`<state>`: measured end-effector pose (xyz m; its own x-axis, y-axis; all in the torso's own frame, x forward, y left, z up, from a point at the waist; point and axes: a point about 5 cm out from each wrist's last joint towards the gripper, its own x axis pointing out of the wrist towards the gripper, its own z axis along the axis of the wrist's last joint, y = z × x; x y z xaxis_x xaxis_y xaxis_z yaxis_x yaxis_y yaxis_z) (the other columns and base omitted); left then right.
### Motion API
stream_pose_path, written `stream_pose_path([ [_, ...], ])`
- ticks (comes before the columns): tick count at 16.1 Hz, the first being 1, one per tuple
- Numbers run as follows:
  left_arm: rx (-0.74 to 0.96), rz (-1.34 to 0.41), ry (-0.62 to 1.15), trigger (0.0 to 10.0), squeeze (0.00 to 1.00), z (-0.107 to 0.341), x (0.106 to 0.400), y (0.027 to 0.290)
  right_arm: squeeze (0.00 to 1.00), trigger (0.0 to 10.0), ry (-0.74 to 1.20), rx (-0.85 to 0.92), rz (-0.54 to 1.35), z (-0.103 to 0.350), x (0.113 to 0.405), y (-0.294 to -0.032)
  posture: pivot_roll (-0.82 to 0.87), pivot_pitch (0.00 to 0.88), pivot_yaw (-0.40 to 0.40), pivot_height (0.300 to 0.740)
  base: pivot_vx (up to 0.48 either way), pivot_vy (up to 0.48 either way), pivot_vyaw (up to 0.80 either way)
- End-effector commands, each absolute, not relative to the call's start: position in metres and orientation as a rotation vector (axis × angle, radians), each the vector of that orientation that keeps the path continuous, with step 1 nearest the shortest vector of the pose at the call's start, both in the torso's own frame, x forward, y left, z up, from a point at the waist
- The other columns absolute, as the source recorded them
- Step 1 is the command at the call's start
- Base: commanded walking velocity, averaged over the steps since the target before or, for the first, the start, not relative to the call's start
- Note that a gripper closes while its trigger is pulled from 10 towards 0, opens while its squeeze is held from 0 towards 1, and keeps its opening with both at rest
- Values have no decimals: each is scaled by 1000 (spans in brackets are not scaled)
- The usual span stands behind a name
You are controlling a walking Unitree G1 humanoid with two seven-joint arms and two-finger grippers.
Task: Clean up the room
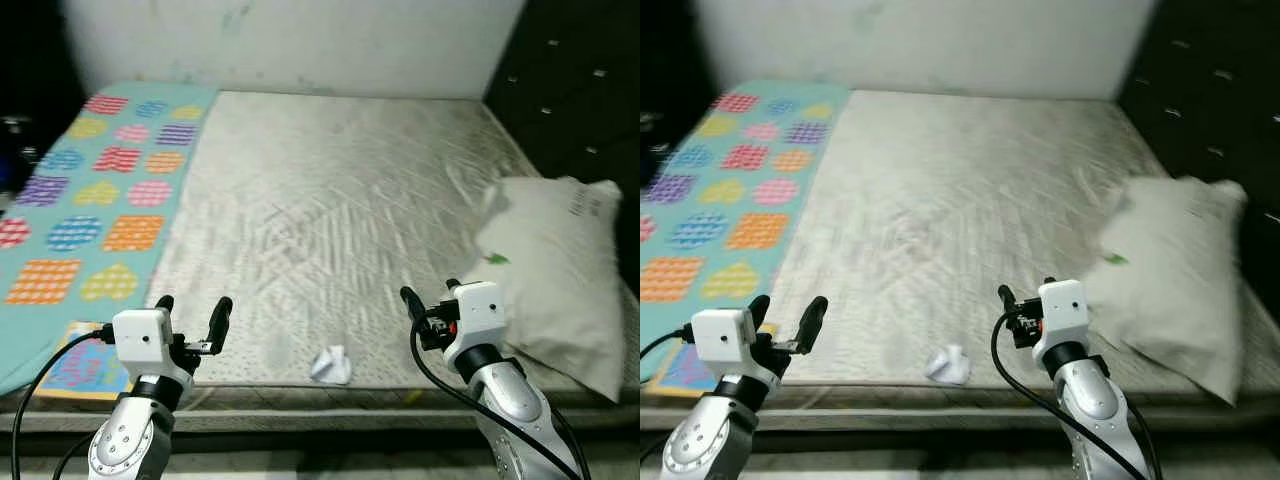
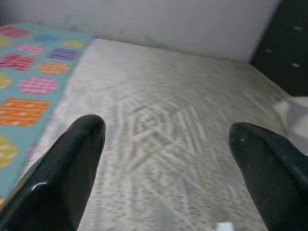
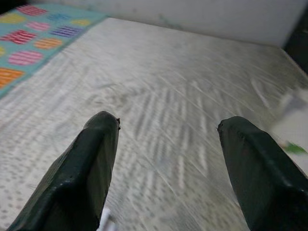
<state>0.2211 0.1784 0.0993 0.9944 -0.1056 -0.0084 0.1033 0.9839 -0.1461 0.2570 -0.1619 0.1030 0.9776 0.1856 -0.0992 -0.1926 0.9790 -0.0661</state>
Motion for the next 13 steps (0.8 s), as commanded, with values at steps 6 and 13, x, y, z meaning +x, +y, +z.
stream_pose_path([
  [6,-148,-107,8,10000,0,105,222,177,0,10000,58,-89,179,112,267,-163,-25,136,-46,740,0,438,0],
  [13,-160,-109,15,10000,0,103,220,174,0,10000,88,-87,181,104,260,-163,-19,130,-60,740,0,273,0],
])
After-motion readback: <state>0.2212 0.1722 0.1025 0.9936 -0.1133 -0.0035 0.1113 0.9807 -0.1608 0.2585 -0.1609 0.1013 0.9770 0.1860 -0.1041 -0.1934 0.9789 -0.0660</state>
